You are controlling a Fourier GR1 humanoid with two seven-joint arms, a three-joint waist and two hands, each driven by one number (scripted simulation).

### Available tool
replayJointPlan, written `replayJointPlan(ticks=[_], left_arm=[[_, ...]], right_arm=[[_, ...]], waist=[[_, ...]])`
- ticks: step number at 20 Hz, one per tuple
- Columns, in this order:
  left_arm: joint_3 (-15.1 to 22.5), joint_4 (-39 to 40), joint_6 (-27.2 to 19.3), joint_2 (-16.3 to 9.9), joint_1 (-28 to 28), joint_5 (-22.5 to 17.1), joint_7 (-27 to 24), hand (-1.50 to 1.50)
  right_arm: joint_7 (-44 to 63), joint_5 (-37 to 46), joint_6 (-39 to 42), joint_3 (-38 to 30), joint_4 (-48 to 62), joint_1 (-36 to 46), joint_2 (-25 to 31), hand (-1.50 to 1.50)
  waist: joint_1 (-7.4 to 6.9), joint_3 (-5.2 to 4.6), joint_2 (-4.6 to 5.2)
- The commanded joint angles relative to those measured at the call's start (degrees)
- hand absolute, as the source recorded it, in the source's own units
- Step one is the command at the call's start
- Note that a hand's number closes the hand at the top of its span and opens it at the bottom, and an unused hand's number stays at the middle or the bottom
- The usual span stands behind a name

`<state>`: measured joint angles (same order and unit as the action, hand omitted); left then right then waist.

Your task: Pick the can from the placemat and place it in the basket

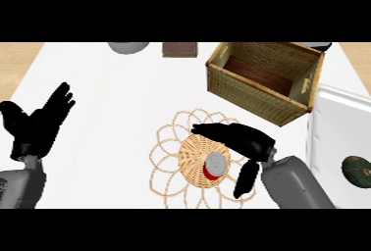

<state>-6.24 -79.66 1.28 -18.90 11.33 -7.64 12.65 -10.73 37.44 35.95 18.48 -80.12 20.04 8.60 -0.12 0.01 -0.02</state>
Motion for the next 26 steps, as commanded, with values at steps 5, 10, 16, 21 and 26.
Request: replayJointPlan(ticks=[5, 10, 16, 21, 26], left_arm=[[0.9, -0.1, -2.0, 4.1, 0.6, 3.9, -0.2, 0.0], [-2.2, 3.0, 1.6, 1.4, 3.7, 1.8, -0.3, 0.0], [-2.7, 2.3, 1.3, 2.2, 3.3, 2.6, 1.1, 0.0], [-2.8, -1.4, 1.6, 2.7, 1.9, 3.1, 3.1, 0.0], [-1.2, -0.8, 0.9, 4.5, 0.4, 3.7, 0.8, 0.0]], right_arm=[[0.9, 5.0, 0.3, 0.3, -2.4, -1.8, -1.1, -1.5], [-4.1, 10.5, -5.4, 3.7, 5.2, 0.4, -2.4, 1.5], [-5.4, 15.9, -9.7, 7.7, 3.5, -4.9, -3.3, 1.5], [-6.0, 17.5, -7.9, 7.3, 3.6, -3.9, -4.4, 1.5], [24.1, 12.6, -19.0, 6.9, 1.6, -1.7, -8.5, 1.5]], waist=[[0.13, -0.01, -0.01], [-0.04, 0.0, 0.08], [0.14, 0.0, 0.03], [0.1, -0.01, 0.02], [-1.3, -0.1, -0.11]])
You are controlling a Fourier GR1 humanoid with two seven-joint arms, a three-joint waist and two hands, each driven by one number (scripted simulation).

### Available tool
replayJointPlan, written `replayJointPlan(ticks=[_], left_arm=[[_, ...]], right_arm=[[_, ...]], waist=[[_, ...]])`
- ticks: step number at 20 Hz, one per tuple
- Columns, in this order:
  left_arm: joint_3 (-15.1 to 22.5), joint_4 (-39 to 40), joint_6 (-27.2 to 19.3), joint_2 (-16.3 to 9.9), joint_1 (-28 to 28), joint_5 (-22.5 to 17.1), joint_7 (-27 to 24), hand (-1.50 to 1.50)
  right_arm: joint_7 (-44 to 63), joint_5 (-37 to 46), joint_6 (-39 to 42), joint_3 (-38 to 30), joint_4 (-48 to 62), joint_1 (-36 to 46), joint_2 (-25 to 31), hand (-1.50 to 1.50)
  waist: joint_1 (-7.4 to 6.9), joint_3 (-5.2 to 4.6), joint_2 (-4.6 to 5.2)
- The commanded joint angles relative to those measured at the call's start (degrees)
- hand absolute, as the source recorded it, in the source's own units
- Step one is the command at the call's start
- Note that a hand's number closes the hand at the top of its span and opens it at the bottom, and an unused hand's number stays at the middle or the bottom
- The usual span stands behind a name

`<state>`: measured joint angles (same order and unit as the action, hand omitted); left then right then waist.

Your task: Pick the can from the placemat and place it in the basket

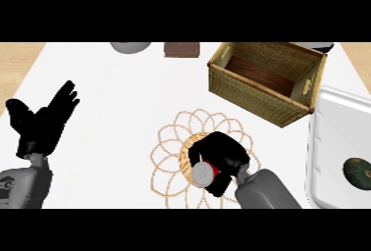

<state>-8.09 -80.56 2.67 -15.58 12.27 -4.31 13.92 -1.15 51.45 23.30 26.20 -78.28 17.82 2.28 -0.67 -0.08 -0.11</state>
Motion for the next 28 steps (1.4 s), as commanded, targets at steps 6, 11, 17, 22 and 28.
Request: replayJointPlan(ticks=[6, 11, 17, 22, 28], left_arm=[[1.9, -0.5, 0.9, 0.8, 1.3, 0.2, 0.7, 0.0], [2.7, 1.1, 1.3, 1.2, 2.2, 0.8, -0.1, 0.0], [3.4, 1.9, 1.0, 1.6, 4.0, 1.4, 0.4, 0.0], [2.7, 1.8, 1.3, 0.9, 2.9, 1.3, -0.1, 0.0], [0.8, 3.6, 1.5, 0.2, 3.1, 0.3, -1.2, 0.0]], right_arm=[[36.5, -4.0, -17.8, 4.5, -1.6, 2.4, -2.2, 1.5], [45.4, -13.2, -34.6, 9.0, -7.5, 8.4, -2.3, 1.5], [57.0, -8.6, -50.2, 14.8, -10.6, 23.8, -2.3, 1.5], [72.3, -2.9, -53.8, 15.0, -6.3, 37.0, -2.3, 1.5], [81.6, -2.1, -48.0, 10.4, -0.2, 50.5, -2.3, 1.5]], waist=[[-2.92, 0.06, -0.19], [-4.85, 0.2, 0.29], [-5.0, -0.13, -0.28], [-4.47, -0.22, -0.6], [-3.09, -0.21, -0.5]])
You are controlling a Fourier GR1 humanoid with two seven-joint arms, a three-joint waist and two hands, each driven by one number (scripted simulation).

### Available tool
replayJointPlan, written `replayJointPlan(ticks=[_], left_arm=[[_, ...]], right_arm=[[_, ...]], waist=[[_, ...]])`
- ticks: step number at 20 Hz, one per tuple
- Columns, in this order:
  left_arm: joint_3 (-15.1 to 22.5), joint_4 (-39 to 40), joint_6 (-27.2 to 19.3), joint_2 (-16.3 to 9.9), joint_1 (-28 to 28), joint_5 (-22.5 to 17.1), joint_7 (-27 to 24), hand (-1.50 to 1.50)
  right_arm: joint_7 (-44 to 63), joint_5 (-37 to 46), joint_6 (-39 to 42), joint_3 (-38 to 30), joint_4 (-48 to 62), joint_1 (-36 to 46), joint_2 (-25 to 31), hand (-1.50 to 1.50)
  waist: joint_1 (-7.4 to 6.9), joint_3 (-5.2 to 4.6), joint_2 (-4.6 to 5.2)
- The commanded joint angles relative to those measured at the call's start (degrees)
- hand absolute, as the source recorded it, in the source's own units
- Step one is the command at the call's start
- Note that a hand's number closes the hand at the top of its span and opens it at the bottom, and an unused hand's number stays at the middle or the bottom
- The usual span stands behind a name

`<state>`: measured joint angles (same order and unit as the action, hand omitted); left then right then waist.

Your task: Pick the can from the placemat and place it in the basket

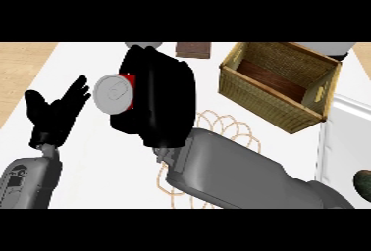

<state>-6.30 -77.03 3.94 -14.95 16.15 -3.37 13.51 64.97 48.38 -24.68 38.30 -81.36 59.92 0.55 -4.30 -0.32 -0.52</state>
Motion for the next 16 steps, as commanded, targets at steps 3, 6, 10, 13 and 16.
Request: replayJointPlan(ticks=[3, 6, 10, 13, 16], left_arm=[[-0.1, 1.6, -1.1, 1.0, -0.2, 0.6, -1.2, 0.0], [0.3, 0.1, -1.8, 1.2, 1.8, 0.7, 1.1, 0.0], [-0.3, 0.5, -1.4, 1.2, -0.8, 0.6, -1.7, 0.0], [-1.9, 0.8, 0.5, -1.3, 0.1, -0.7, -0.9, 0.0], [-1.5, -0.5, -0.2, -0.6, -0.8, -0.5, 0.4, 0.0]], right_arm=[[17.6, 1.4, 0.3, -2.9, 7.4, 15.4, -0.5, 1.5], [16.5, 0.8, 1.3, -7.2, 13.7, 20.7, -0.5, 1.5], [15.8, 2.3, 0.6, -11.7, 21.0, 26.9, -0.5, 1.5], [12.8, 2.8, 0.3, -15.7, 27.4, 29.2, -0.5, 1.5], [13.5, 5.8, 3.8, -16.8, 33.0, 31.8, -0.5, 1.5]], waist=[[0.57, -0.01, 0.16], [0.92, 0.07, 0.39], [1.27, 0.08, 0.54], [1.78, 0.12, 0.8], [2.47, 0.17, 0.43]])
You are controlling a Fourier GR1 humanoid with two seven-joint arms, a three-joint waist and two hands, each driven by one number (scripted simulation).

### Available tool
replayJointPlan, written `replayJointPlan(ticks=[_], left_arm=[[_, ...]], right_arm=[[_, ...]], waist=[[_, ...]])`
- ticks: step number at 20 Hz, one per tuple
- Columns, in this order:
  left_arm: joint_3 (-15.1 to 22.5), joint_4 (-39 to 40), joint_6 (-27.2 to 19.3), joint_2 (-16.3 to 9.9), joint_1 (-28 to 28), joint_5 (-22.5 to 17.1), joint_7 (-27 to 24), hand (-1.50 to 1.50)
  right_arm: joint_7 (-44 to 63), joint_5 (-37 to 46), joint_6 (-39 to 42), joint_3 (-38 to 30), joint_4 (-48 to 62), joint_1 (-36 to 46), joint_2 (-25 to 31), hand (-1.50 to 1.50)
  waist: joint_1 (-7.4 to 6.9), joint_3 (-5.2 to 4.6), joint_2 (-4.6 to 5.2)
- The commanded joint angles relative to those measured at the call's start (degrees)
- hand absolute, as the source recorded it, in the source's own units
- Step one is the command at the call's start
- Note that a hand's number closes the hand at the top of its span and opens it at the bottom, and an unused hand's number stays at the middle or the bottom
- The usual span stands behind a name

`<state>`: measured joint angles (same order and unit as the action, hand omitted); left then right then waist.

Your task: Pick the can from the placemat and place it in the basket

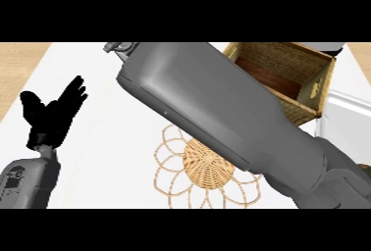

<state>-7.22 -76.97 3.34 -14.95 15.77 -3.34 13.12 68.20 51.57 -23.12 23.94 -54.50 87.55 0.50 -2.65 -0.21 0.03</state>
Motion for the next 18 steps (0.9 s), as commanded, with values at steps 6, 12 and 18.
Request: replayJointPlan(ticks=[6, 12, 18], left_arm=[[-1.1, -2.3, -1.0, -0.5, -1.0, -0.2, 1.4, 0.0], [-0.8, -0.9, -2.6, 0.6, -0.8, 1.2, 1.1, 0.0], [-2.9, -0.7, -0.3, -1.1, -3.4, 0.0, -2.7, 0.0]], right_arm=[[5.0, 5.6, -1.3, -7.3, 14.3, 2.9, 2.6, 1.5], [1.9, 6.0, 0.1, -10.6, 11.5, -0.6, 3.2, 1.5], [-4.1, 6.3, -2.5, -12.5, 5.8, -10.0, 6.6, 1.5]], waist=[[1.18, 0.16, 0.14], [2.68, 0.21, -0.16], [3.2, 0.22, -0.24]])
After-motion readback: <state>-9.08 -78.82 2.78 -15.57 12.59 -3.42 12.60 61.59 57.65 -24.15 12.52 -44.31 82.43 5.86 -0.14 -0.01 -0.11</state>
